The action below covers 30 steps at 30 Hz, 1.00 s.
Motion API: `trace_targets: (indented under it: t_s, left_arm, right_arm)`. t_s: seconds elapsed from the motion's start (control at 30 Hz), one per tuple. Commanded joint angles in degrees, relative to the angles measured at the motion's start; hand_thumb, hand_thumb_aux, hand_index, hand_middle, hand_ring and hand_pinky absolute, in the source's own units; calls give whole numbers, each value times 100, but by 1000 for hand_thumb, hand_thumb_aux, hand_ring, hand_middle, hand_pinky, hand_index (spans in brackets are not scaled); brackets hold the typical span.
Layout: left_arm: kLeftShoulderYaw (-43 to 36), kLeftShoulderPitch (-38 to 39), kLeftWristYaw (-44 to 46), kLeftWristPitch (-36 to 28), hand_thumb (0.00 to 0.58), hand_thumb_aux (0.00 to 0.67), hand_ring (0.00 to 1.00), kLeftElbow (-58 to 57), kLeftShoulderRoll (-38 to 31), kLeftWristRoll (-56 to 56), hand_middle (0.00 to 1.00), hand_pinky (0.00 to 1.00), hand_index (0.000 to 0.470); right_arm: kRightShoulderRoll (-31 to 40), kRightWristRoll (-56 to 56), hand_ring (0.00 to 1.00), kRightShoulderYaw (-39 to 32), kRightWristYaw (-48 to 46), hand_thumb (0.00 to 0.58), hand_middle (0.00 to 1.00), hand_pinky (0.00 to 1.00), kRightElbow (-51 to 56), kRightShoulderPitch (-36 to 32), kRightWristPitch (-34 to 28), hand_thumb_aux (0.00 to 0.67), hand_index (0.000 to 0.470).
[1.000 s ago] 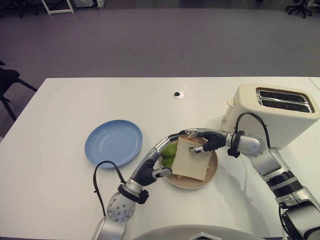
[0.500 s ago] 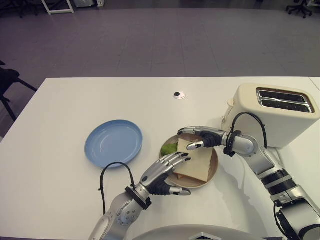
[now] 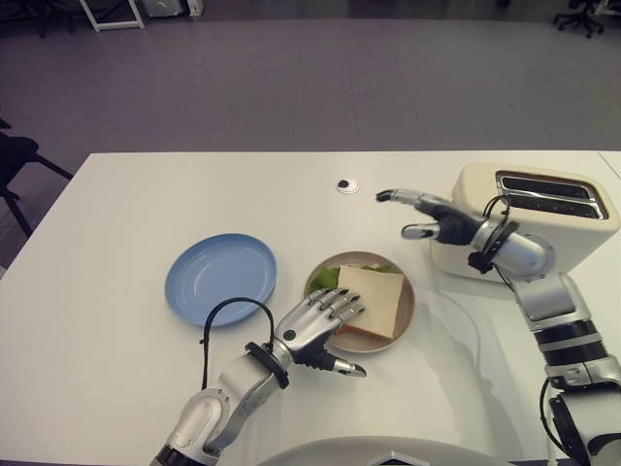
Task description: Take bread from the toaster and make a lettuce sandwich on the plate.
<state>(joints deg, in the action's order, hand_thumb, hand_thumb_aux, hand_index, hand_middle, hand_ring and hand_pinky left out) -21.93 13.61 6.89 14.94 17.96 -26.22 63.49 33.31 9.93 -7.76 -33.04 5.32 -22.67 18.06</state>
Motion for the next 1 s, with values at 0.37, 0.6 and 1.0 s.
trace_targets:
  t_s: [0.37, 0.6, 1.0]
  left_arm:
    - [708, 145, -495, 1176, 0, 0, 0, 958, 186, -3468, 0, 0, 0]
    - [1550, 1536, 697, 1123, 579, 638, 1000, 1464, -1071, -3189, 1000, 1000, 448]
    - [465, 1447, 1105, 722, 580, 670, 1000, 195, -739, -1436, 1000, 1000, 470]
  right_arm:
    - [734, -1483, 0, 529, -968, 0, 0, 0, -678, 1560, 1284, 0, 0]
    - [1515, -1238, 1000, 620, -1575, 580, 1000, 1000, -1251, 2688, 2075, 670, 470]
    - [998, 1532, 1000, -563, -745, 580, 1000, 1000, -490, 3452, 2355, 670, 470]
